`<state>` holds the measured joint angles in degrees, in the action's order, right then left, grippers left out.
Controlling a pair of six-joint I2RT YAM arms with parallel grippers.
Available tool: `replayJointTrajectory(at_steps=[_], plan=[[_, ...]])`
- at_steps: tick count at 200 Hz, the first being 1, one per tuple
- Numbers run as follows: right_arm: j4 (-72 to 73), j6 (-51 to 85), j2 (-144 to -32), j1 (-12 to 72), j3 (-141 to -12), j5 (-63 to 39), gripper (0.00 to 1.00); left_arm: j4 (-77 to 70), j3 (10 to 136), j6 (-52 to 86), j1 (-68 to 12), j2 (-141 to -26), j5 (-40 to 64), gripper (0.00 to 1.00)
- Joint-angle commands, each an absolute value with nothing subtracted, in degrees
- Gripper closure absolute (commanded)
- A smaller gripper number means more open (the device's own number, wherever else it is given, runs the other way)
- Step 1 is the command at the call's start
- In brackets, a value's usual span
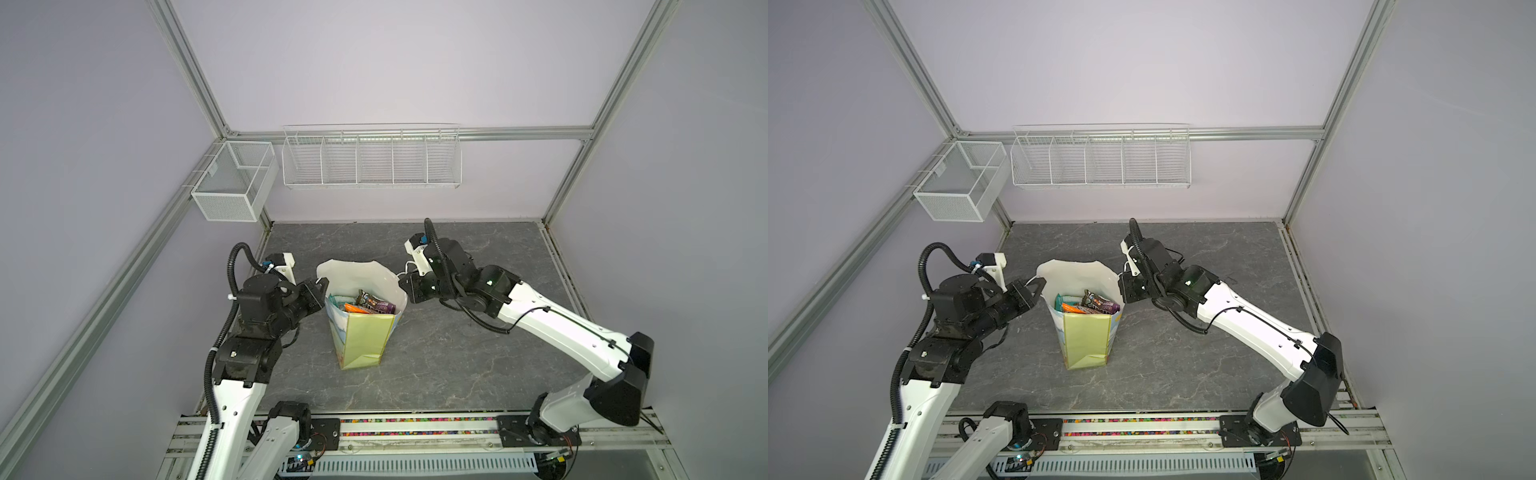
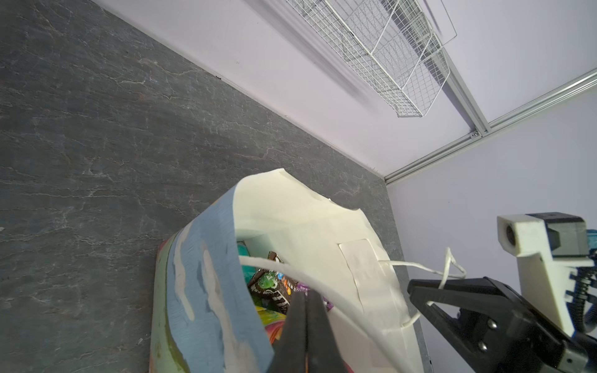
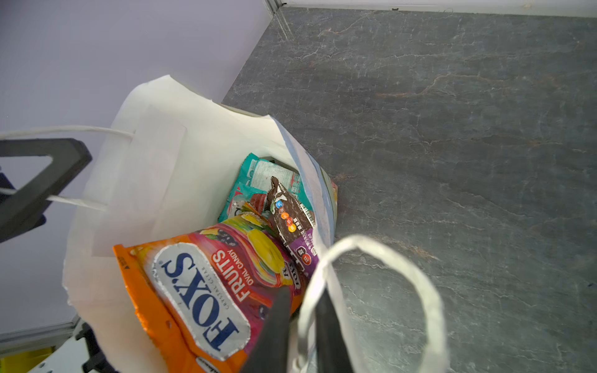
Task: Place the snacks into the paper bag
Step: Pick up the paper bag from the center of the table.
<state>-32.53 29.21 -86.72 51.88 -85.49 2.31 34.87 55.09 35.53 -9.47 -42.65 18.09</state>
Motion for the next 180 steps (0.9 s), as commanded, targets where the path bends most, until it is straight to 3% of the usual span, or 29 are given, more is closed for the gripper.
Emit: replayJointTrajectory(at_steps=[1, 130, 180], plan=[[-31.9, 28.4, -86.3, 51.6, -86.3, 2.9, 0.93, 32.1, 54.9, 35.5, -9.5, -42.6, 18.9, 1.0], [-36.5, 23.0, -84.4, 49.4, -94.0, 6.1, 0.93, 30.2, 62.5, 33.4, -9.8, -50.2, 20.0, 1.0], [-37.7, 21.8, -83.4, 47.0, -95.3, 6.4, 0.93, 27.8, 65.9, 32.5, -14.0, -56.2, 18.7, 1.0]])
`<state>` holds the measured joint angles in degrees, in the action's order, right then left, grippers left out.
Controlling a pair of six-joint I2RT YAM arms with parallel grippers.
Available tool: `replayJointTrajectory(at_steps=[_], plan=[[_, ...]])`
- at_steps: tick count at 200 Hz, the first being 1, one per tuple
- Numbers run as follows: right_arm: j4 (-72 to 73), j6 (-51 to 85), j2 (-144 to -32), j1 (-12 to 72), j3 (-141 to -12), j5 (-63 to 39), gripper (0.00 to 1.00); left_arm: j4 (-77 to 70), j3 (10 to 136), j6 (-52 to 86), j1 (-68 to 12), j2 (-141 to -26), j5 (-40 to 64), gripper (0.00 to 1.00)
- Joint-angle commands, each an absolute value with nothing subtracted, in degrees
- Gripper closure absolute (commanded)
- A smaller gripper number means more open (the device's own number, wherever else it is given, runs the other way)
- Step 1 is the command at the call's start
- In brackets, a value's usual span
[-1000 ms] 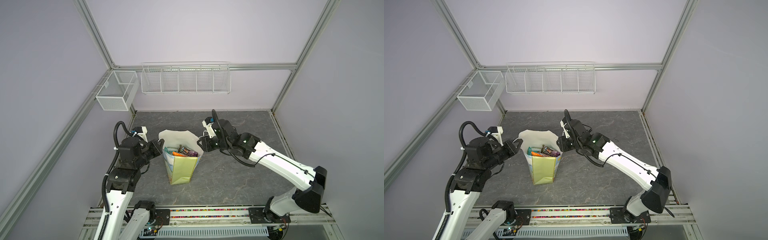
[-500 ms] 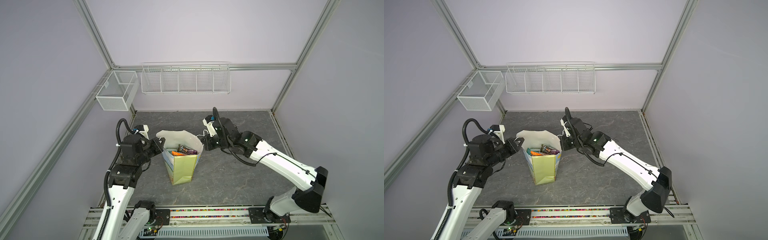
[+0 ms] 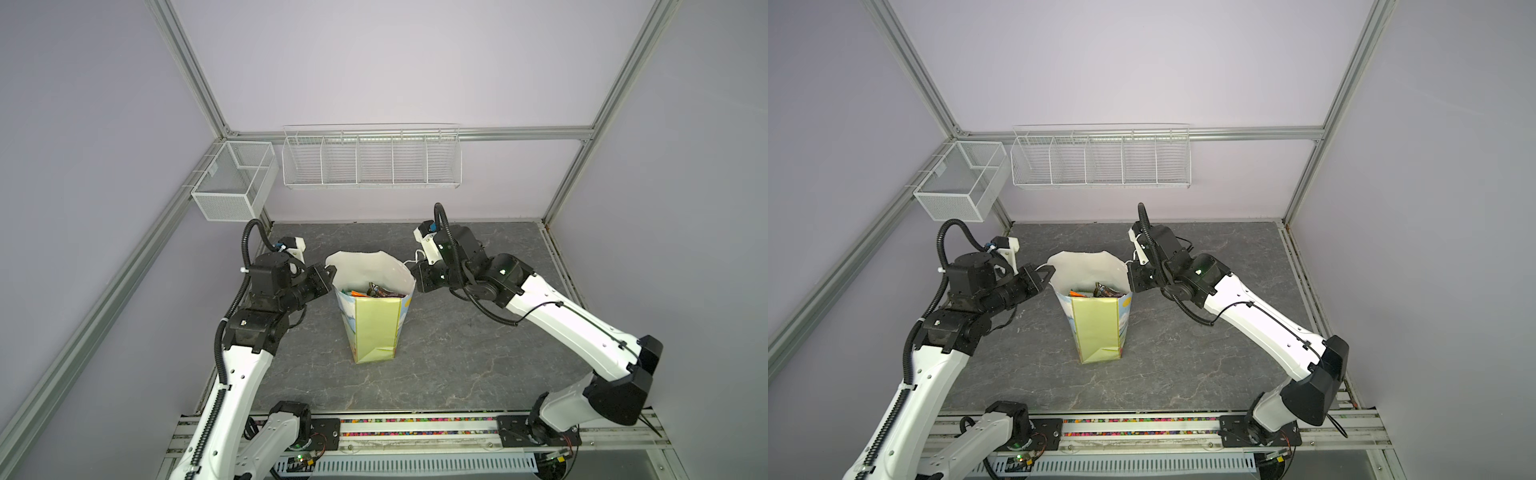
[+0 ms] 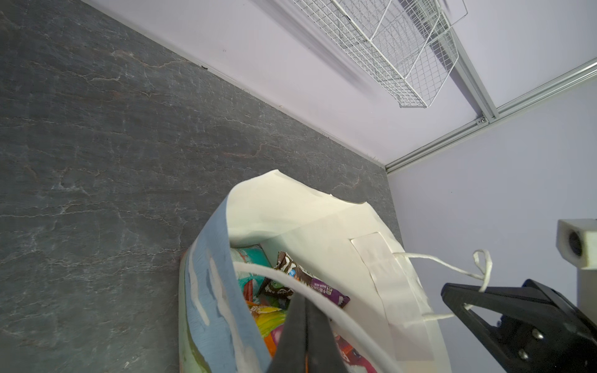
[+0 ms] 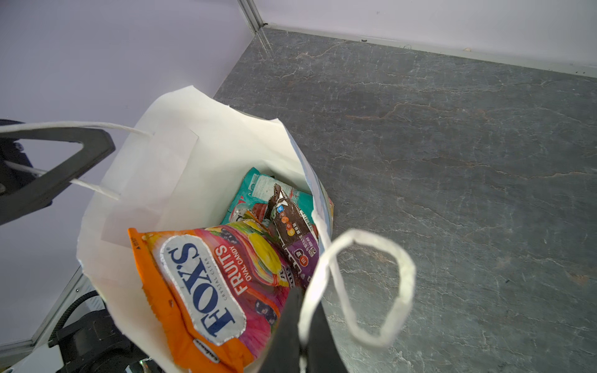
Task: Place the snacks into the paper bag
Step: Pick up the paper bag from the center of the table, then place the paper bag at the center of the table.
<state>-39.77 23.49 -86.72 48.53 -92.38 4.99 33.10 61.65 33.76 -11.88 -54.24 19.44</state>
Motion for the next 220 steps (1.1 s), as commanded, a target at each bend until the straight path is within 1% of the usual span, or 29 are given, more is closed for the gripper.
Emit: replayJointTrajectory(at_steps=[1, 22, 117, 155, 220], plan=[[-37.8, 21.8, -83.4, 47.0, -95.3, 6.4, 0.93, 27.7, 65.9, 32.5, -14.2, -56.4, 18.7, 1.0], [-38.3, 21.2, -83.0, 46.2, -96.0, 6.6, 0.93, 26.9, 67.8, 32.3, -16.2, -59.3, 18.1, 1.0], [-40.1, 19.1, -81.3, 42.2, -97.1, 8.3, 0.93, 24.5, 74.5, 31.3, -20.3, -69.0, 18.3, 1.0], [-40.0, 18.9, -79.8, 41.4, -94.6, 10.0, 0.93, 23.2, 73.3, 31.0, -22.3, -70.9, 18.3, 1.0], [-39.1, 19.7, -77.5, 40.0, -89.9, 9.7, 0.93, 22.6, 70.7, 30.3, -22.4, -71.7, 18.5, 1.0]])
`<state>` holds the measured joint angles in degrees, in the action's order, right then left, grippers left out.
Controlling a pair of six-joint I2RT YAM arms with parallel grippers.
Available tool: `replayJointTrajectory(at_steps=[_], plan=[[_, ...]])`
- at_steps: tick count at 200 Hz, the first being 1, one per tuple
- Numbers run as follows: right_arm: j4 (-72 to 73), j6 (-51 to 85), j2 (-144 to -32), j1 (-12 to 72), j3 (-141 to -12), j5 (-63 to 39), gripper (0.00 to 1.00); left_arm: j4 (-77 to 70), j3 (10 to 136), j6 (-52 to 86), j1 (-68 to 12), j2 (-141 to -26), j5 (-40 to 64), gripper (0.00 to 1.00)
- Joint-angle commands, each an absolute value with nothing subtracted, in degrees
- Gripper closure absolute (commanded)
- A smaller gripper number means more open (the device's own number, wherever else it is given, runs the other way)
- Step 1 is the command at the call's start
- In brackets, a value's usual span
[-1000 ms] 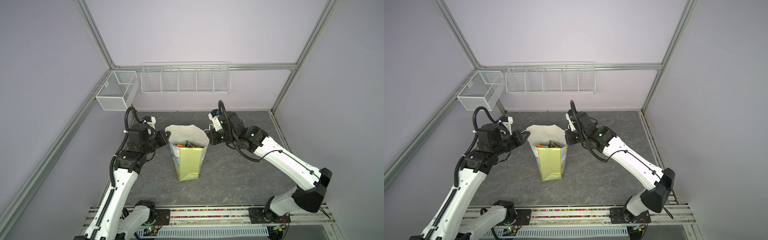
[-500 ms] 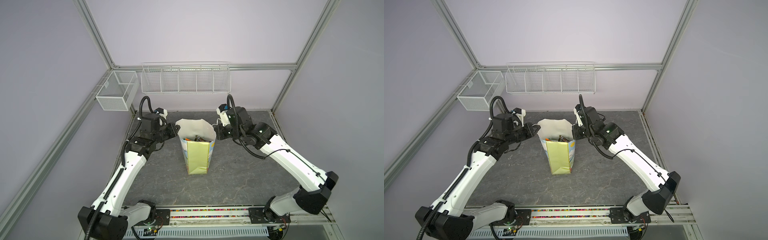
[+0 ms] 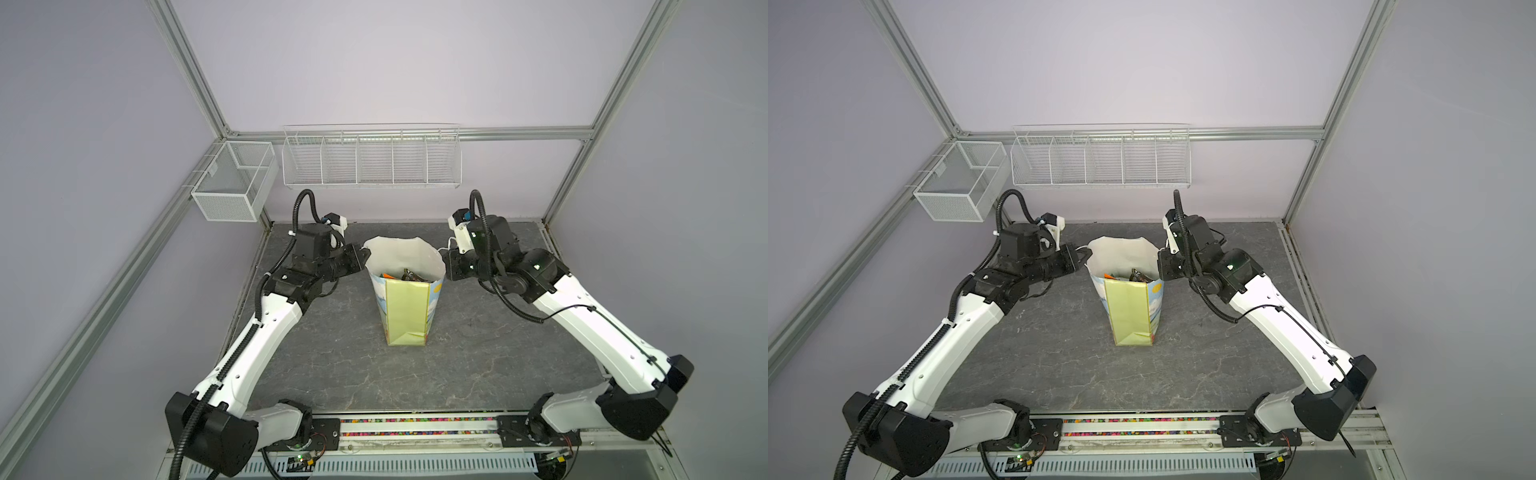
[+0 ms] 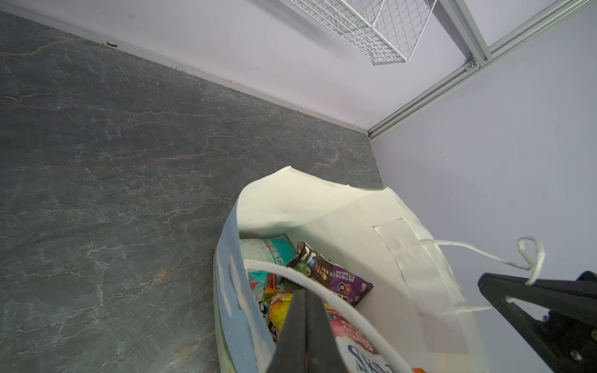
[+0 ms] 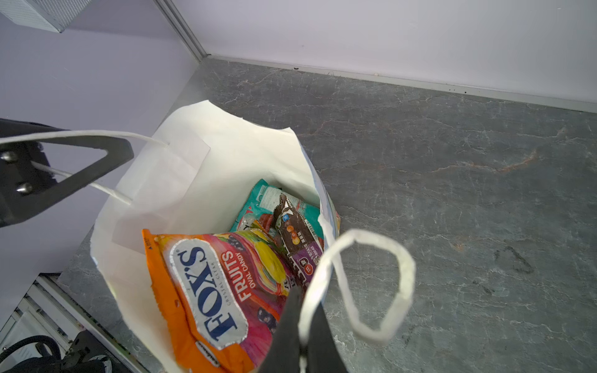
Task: Place the snacks into the paper bag
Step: Place the paper bag at the center of the table.
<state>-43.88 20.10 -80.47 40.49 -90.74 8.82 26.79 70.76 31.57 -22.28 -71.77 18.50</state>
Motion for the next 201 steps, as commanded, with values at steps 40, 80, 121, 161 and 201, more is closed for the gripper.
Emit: replayJointTrajectory(at_steps=[40, 80, 121, 161, 201], plan=[[-38.7, 19.4, -77.6, 38.6, -88.8, 9.7, 0.93, 22.8, 71.1, 29.1, -22.4, -73.1, 17.6, 1.0], [-39.9, 18.0, -79.6, 35.1, -91.5, 9.3, 0.93, 24.6, 73.7, 27.1, -22.4, -76.4, 16.6, 1.0], [-39.2, 18.1, -79.4, 32.9, -89.9, 9.5, 0.93, 24.6, 75.0, 26.7, -22.3, -78.4, 15.9, 1.0], [-37.6, 19.0, -78.7, 32.6, -86.6, 6.9, 0.92, 24.1, 73.7, 27.0, -22.3, -77.7, 16.4, 1.0], [-37.2, 19.9, -78.2, 32.6, -85.7, 4.7, 0.69, 23.6, 72.4, 27.5, -22.4, -75.1, 15.9, 0.99]])
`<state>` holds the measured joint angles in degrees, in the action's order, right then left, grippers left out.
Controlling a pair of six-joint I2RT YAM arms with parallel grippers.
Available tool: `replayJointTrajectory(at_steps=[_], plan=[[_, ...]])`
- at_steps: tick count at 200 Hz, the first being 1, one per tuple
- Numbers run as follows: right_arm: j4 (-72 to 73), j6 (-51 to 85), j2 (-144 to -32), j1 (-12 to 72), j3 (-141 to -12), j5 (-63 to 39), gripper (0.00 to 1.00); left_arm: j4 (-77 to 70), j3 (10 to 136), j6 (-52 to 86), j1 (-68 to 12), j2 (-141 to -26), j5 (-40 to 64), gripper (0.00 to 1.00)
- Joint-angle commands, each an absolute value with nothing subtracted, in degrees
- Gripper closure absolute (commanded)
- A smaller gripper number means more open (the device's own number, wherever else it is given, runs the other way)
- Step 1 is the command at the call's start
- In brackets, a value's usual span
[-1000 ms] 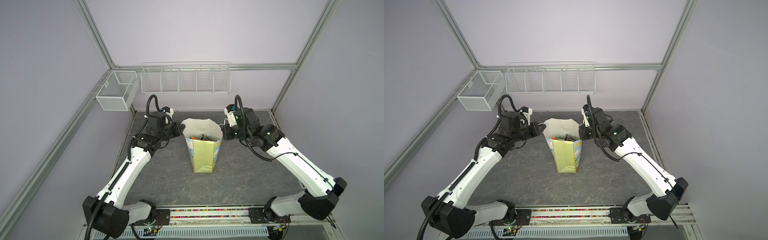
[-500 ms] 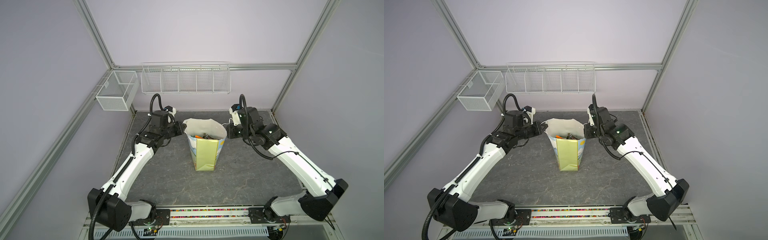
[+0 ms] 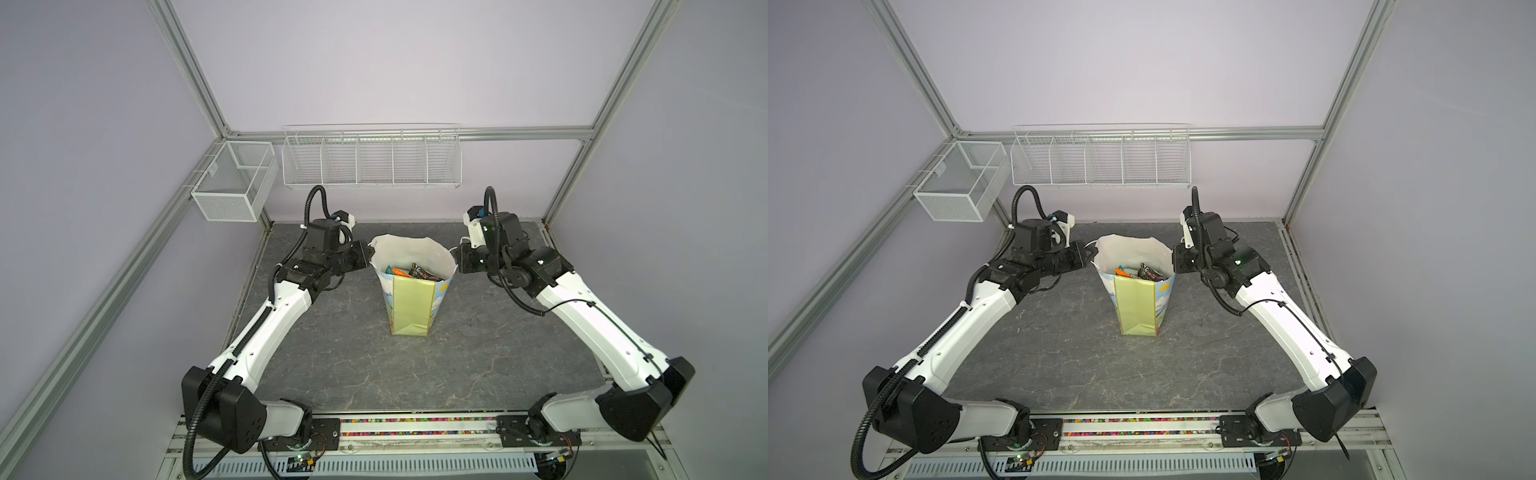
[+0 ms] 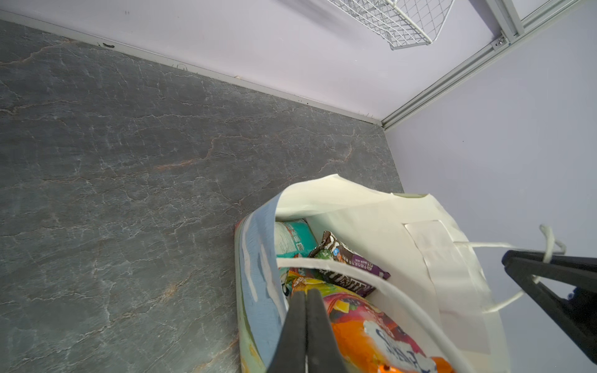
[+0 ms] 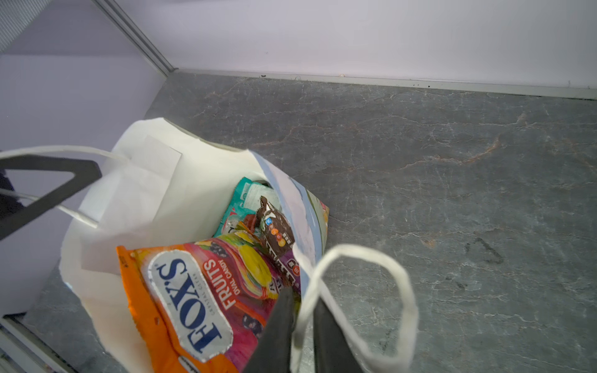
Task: Place the snacks into the paper bag
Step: Place the paper bag at the center of the table.
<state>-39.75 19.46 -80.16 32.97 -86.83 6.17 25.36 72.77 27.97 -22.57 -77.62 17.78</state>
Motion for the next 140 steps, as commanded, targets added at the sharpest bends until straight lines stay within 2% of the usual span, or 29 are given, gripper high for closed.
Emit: replayJointTrajectory(at_steps=[1, 20, 43, 57, 73, 112, 140], plan=[[-37.2, 19.9, -78.2, 32.6, -85.8, 4.7, 0.69, 23.6, 72.3, 27.6, -22.4, -75.0, 15.9, 0.99], [-37.4, 20.0, -77.7, 32.5, -85.4, 4.3, 0.57, 23.8, 72.3, 27.8, -22.4, -74.5, 16.0, 0.85], [-37.3, 20.3, -77.3, 32.6, -84.5, 4.2, 0.48, 23.2, 71.9, 28.7, -22.3, -73.6, 16.4, 0.56], [-37.2, 20.5, -77.0, 32.6, -83.9, 3.8, 0.41, 23.3, 71.8, 29.1, -22.4, -72.9, 16.4, 0.45], [-37.3, 20.4, -76.7, 32.6, -83.5, 3.8, 0.37, 23.4, 71.5, 29.3, -22.3, -72.0, 16.5, 0.4], [-37.4, 20.6, -76.3, 32.6, -83.5, 3.3, 0.31, 24.5, 71.9, 29.2, -22.3, -70.5, 16.2, 0.36], [-37.6, 20.6, -76.4, 32.6, -83.6, 3.0, 0.24, 25.0, 72.0, 29.1, -22.4, -69.8, 15.7, 0.28]])
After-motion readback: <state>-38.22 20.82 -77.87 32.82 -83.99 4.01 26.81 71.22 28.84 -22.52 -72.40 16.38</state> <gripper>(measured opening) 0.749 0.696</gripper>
